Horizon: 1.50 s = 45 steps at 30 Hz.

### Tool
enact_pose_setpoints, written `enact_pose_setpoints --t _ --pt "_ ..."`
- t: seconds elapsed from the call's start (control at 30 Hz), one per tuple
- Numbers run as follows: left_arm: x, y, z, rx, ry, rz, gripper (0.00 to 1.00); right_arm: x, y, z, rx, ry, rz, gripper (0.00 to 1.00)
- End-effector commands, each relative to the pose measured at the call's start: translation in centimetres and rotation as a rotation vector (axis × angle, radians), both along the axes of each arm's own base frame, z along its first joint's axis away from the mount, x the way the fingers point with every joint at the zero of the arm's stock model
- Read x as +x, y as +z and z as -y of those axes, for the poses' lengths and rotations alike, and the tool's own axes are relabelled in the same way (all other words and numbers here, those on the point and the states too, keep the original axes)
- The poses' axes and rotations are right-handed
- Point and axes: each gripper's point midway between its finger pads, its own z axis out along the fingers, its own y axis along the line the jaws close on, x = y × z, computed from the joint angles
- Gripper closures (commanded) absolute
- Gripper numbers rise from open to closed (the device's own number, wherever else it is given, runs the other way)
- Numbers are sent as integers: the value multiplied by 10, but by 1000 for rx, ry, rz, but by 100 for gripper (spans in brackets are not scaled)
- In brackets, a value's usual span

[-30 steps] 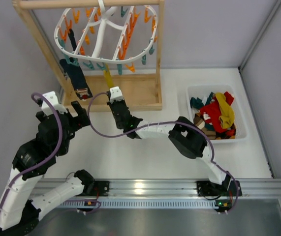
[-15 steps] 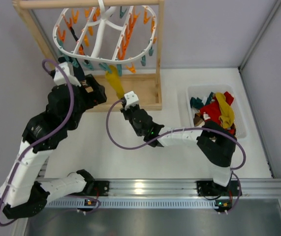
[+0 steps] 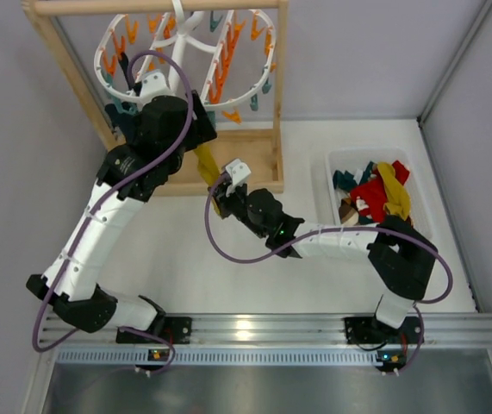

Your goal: Remove the socks clipped to the hanger

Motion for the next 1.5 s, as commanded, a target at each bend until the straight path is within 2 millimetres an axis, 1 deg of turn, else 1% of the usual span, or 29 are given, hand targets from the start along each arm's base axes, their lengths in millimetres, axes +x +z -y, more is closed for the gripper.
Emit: enact_pose_setpoints --t 0.0,0.03,0.07,0.13,0.17,0.3,0.33,0.37,0.43,0.47,0.5,0.67,0.7,0.73,0.8,0.83,0.87,0.93,1.03,1.07,1.17,1.2,1.27,1.3,1.43,1.47 --pt "6 34 -7 -90 -11 111 7 -10 35 7 103 94 -23 100" --pt "8 36 -8 -96 -11 120 8 -10 36 8 102 93 -28 100" --pt "10 33 -5 -98 -26 116 9 -12 35 8 94 100 -38 100" --pt "15 34 -9 -105 -22 126 12 -13 36 10 98 111 -45 100" --pt "16 34 -6 -106 -41 127 13 -15 36 9 104 131 -55 100" --pt "24 31 -6 -109 -41 120 20 -17 38 8 113 158 -67 100" --pt "26 27 -6 -106 -44 114 22 -18 42 7 118 168 -65 100" --pt "27 28 -6 -112 -44 120 24 -23 44 5 127 194 -73 100" --pt "28 24 -9 -114 -43 118 24 -26 46 3 138 222 -84 100" --pt "29 23 -9 -117 -43 121 24 -31 46 0 149 264 -99 100" --pt "29 27 -11 -125 -46 140 24 -28 48 3 159 267 -104 100" --pt "33 19 -17 -125 -52 132 27 -35 50 6 180 318 -124 100" --pt "34 21 -16 -131 -55 147 29 -35 52 7 183 322 -123 100" --pt "33 17 -17 -126 -60 145 33 -37 54 7 186 330 -121 100" --pt "36 17 -16 -127 -65 159 36 -38 55 8 187 336 -121 100" --pt "37 20 -15 -125 -72 164 40 -40 56 7 188 342 -121 100" --pt "39 19 -15 -121 -71 161 44 -39 55 8 184 342 -123 100" --pt "40 24 -15 -118 -75 172 46 -40 54 8 179 343 -124 100" --pt "41 28 -16 -109 -72 181 54 -40 51 8 171 345 -127 100" --pt "40 30 -16 -108 -72 184 59 -41 49 8 168 347 -130 100" --pt "41 33 -16 -102 -78 193 68 -46 50 7 183 372 -136 100" --pt "42 32 -15 -97 -79 191 77 -48 51 7 191 378 -138 100" --pt "42 32 -15 -97 -79 191 82 -51 51 8 195 389 -140 100" --pt "42 32 -15 -97 -80 191 88 -52 52 10 198 391 -140 100" --pt "45 29 -13 -98 -86 185 93 -56 49 19 194 378 -144 100" --pt "45 28 -11 -101 -90 182 93 -57 49 26 192 364 -147 100"
